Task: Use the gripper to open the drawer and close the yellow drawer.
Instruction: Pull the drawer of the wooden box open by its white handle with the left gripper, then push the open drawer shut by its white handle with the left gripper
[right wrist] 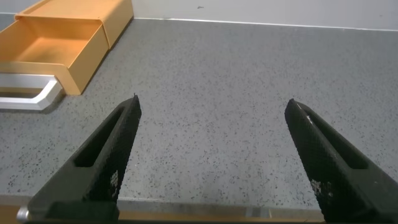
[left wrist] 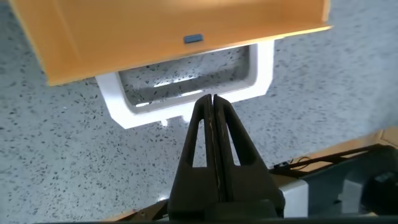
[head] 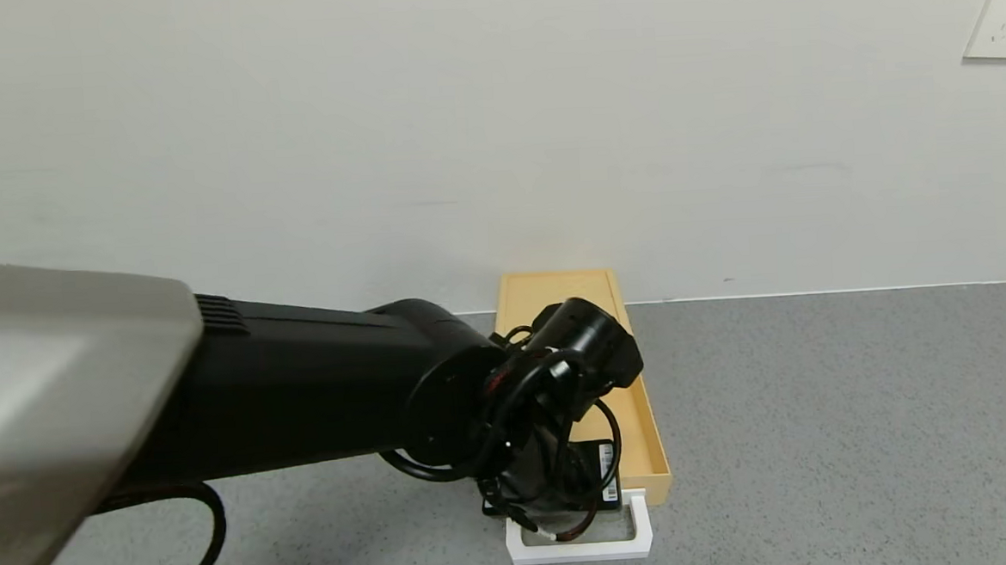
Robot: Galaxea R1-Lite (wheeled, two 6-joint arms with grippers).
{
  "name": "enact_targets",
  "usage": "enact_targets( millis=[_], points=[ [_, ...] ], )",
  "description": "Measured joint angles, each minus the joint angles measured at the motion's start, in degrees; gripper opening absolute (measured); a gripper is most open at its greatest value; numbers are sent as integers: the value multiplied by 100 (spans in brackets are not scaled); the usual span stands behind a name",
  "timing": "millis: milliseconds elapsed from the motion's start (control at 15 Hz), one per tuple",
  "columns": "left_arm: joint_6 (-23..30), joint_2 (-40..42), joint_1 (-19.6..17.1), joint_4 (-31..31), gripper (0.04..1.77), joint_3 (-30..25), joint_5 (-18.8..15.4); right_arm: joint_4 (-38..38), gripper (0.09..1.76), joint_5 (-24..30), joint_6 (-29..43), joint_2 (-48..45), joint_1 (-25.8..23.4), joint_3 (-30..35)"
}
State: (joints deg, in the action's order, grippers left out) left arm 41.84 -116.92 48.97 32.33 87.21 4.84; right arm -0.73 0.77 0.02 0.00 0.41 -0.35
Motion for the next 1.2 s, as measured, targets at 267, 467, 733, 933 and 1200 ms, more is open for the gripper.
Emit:
enact_targets(
  millis=[267, 467, 733, 933, 1200],
  points=[
    [-874, 524, -66, 584, 11, 215, 196, -6, 170, -2, -2, 0, 0, 0],
    [-1987, 892, -243, 429, 11, 55, 149, -6, 170, -2, 0, 0, 0, 0],
    [-3657, 1408, -705, -996, 11, -976, -902, 0, 170, 0, -2, 0, 0, 0],
    [-4862, 1753, -1207, -2059, 11, -1914, -2071, 2, 170, -2, -2, 0, 0, 0],
    [-5281, 1941, -1424, -2133, 11, -2230, -2452, 2, 170, -2, -2, 0, 0, 0]
  ],
)
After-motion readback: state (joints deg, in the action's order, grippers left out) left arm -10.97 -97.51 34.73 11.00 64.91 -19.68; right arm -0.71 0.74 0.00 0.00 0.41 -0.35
